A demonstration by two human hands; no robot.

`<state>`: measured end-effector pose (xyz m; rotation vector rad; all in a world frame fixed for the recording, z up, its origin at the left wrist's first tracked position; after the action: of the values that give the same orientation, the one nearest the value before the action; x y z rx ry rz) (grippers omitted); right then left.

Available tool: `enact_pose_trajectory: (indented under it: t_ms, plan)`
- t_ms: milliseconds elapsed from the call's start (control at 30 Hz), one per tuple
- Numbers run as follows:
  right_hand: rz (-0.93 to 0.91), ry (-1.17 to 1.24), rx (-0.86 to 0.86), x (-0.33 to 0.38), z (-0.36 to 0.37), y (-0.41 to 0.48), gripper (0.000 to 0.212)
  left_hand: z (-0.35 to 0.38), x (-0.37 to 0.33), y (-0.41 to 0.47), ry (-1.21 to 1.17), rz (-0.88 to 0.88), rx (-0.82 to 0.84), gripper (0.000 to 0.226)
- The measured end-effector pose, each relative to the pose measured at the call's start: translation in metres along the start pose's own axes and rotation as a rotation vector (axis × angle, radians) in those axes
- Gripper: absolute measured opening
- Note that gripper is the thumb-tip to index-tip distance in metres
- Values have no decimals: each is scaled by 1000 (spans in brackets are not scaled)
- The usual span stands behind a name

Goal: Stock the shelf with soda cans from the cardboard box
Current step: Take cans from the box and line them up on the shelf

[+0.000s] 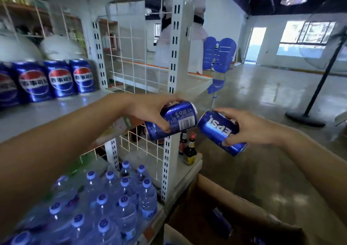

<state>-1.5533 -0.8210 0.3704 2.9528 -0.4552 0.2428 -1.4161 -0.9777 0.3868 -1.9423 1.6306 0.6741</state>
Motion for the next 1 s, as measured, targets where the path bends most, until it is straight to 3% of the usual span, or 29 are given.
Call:
enact_pose_trajectory:
  t_ms: [333,567,733,1000]
  plan:
    - [-229,137,-61,75,-31,86,90,-93,41,-89,-51,-121,-304,89]
    - [-439,211,-85,145,-23,150,89,-121,91,-169,85,-397,-485,96]
    - [-581,291,3,200,2,186,86,-122,122,-214,109,-569,-580,90]
    - [-728,212,130,264,41,222,95,-111,145,-275,6,-748,-708,88]
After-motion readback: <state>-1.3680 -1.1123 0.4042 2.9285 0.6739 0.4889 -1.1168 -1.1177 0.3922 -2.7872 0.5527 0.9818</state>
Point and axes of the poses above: each hand's wrist, its own y-axis towards the middle knuckle, its own z-axis out of the palm, x = y × z, the point moved 6 cm from there along y, towards the middle knuckle, and after that the axes turned 12 degrees about -y, right-handed, at the moved point
